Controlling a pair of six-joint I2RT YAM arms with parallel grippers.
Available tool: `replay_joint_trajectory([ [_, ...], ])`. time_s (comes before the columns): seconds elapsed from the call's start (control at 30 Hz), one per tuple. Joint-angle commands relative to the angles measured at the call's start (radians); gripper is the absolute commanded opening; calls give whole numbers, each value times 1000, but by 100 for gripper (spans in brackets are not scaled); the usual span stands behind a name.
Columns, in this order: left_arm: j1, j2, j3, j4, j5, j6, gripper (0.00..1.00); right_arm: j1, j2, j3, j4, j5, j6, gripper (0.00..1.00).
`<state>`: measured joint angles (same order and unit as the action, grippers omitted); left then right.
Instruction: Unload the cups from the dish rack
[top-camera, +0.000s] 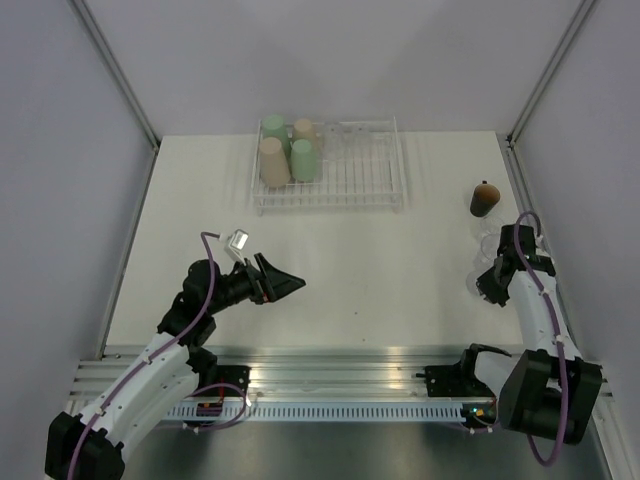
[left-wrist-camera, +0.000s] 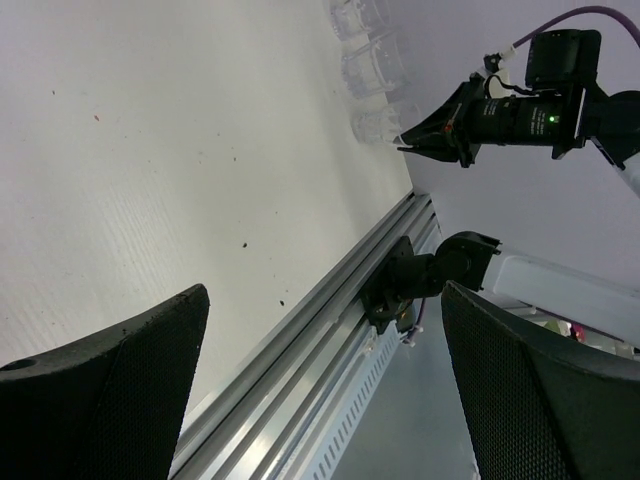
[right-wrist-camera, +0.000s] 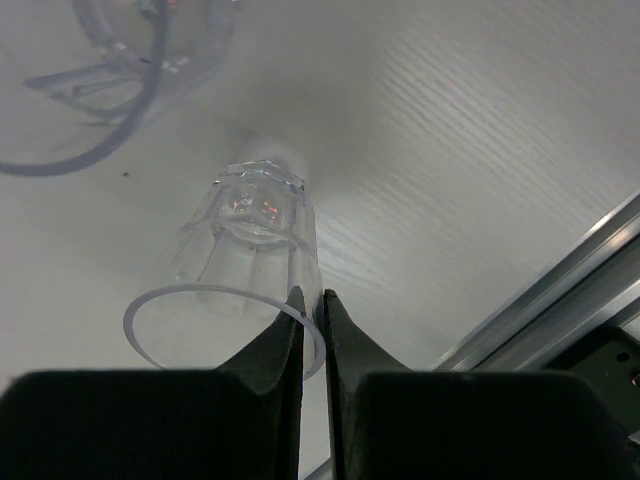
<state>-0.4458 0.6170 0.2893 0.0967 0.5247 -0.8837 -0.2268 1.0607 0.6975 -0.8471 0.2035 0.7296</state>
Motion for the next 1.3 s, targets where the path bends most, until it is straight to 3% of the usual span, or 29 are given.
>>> replay_joint_trajectory([
  [0.0, -2, -10, 11, -20, -12, 46, 100, -74, 8, 8, -6, -15, 11, 1],
  [0.1, -2, -6, 11, -20, -12, 46, 100, -126, -7, 34, -44, 57, 37, 1],
  [0.27, -2, 9, 17, -23, -11, 51, 100, -262, -24, 39, -15, 14, 34, 1],
  [0.6, -2, 18, 70, -91, -22, 80, 100, -488, 30, -61, 121, -248, 51, 1],
  [0.83, -2, 47, 91, -124, -23, 74, 100, -537, 21, -93, 230, -329, 163, 1],
  [1.27, -2, 64, 119, -152, -45, 77, 100, -545, -7, -7, 126, -225, 194, 1],
])
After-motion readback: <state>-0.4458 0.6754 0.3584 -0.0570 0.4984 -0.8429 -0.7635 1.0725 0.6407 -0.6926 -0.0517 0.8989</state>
